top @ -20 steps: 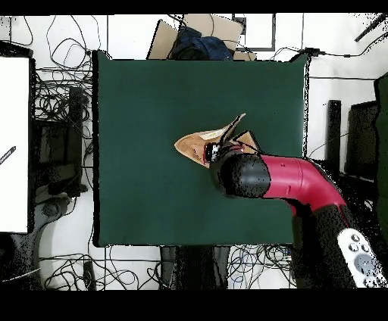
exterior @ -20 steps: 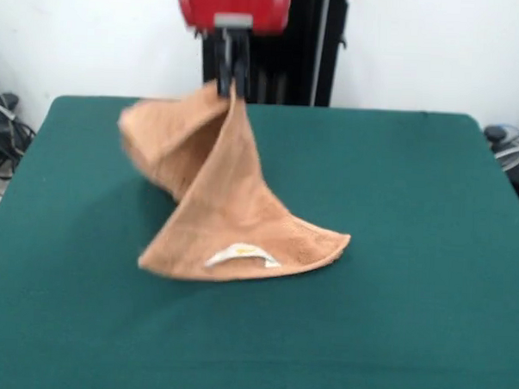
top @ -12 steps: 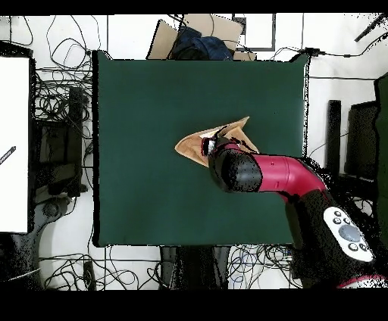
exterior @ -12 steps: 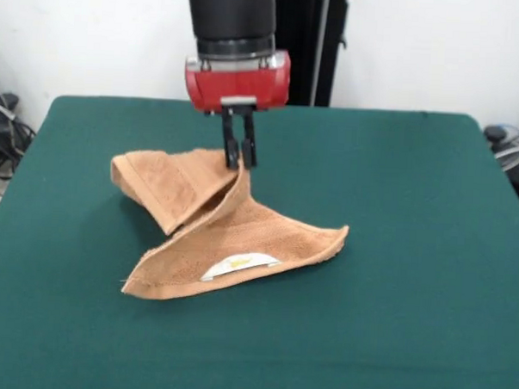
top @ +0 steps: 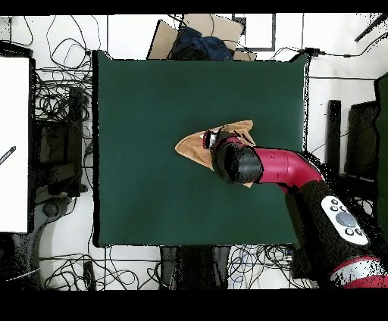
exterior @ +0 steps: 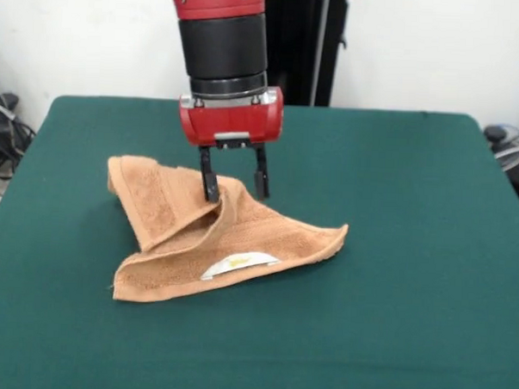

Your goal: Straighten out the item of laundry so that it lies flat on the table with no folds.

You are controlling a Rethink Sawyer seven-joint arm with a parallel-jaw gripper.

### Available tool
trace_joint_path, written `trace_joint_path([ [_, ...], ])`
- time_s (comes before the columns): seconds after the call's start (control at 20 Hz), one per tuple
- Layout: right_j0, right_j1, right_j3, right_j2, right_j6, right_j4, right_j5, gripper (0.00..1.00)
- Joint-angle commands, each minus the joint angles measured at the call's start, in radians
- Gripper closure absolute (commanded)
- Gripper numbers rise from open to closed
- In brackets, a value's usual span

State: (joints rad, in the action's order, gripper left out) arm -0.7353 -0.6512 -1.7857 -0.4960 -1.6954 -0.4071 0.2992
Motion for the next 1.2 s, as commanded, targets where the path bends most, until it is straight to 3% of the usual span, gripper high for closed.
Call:
trace_joint_path([
  [0.05, 0.049, 0.0, 0.062, -0.004, 0.053, -0.076, 0.079, 0.0],
  [0.4, 0.076, -0.04, 0.05, 0.031, 0.027, -0.05, 0.134, 0.0],
  [0.7, 0.149, -0.251, 0.005, 0.072, -0.025, 0.056, 0.374, 0.0],
  [0.95, 0.155, -0.268, -0.038, 0.073, -0.076, 0.043, 0.334, 0.0],
  [1.2, 0.157, -0.249, -0.008, 0.071, -0.071, 0.038, 0.385, 0.0],
])
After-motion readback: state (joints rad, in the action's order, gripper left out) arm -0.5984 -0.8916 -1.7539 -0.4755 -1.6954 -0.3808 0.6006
